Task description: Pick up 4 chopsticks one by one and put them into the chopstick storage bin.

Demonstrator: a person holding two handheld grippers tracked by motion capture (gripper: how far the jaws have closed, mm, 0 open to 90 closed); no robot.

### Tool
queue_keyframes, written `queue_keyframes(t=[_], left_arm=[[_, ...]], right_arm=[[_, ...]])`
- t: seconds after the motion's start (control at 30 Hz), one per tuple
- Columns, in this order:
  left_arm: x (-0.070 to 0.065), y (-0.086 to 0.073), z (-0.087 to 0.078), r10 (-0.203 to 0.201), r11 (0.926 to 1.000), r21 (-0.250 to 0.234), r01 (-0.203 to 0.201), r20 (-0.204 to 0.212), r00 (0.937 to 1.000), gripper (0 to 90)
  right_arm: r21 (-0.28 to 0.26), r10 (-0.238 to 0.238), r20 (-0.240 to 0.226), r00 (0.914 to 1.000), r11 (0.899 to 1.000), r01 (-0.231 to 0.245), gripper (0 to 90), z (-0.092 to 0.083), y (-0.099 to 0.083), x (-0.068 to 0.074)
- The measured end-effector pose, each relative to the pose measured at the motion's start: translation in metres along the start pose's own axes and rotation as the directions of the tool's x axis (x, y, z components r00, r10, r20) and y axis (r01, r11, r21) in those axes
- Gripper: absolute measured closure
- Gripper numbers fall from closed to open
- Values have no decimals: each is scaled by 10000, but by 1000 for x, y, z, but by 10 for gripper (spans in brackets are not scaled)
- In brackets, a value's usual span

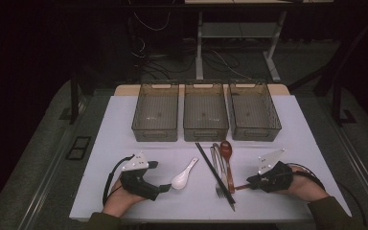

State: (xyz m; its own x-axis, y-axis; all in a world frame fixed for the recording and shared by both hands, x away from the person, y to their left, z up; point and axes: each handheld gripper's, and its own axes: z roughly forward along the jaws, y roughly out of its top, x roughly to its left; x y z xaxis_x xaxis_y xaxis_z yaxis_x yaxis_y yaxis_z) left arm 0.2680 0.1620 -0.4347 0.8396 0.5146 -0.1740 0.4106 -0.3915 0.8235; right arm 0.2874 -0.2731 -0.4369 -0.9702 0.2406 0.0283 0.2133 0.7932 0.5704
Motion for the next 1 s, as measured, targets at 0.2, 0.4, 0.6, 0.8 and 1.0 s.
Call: queue_keyframes(t=[0.2, 0.4, 0.6, 0.8, 1.0], left_arm=[[0, 0, 0, 7, 10000, 11, -7, -5, 10000, 32], [0, 0, 0, 12, 10000, 8, -12, 12, 10000, 32], [0, 0, 1, 24, 10000, 21, -24, 13, 10000, 32], [0, 0, 0, 20, 10000, 4, -20, 20, 10000, 32], [-1, 0, 0, 17, 10000, 2, -17, 16, 10000, 32]], right_arm=[[55, 96, -32, 9999, 9999, -96, 754, -2, -2, 0], [-217, -84, -213, 9997, 9997, 80, 671, -1, 0, -1], [-381, -475, -583, 9972, 9982, 453, 696, 10, 15, 3], [-323, -847, -698, 9940, 9961, 827, 777, 19, 21, 4], [-342, -1046, -604, 9927, 9941, 1026, 787, 19, 21, 6]])
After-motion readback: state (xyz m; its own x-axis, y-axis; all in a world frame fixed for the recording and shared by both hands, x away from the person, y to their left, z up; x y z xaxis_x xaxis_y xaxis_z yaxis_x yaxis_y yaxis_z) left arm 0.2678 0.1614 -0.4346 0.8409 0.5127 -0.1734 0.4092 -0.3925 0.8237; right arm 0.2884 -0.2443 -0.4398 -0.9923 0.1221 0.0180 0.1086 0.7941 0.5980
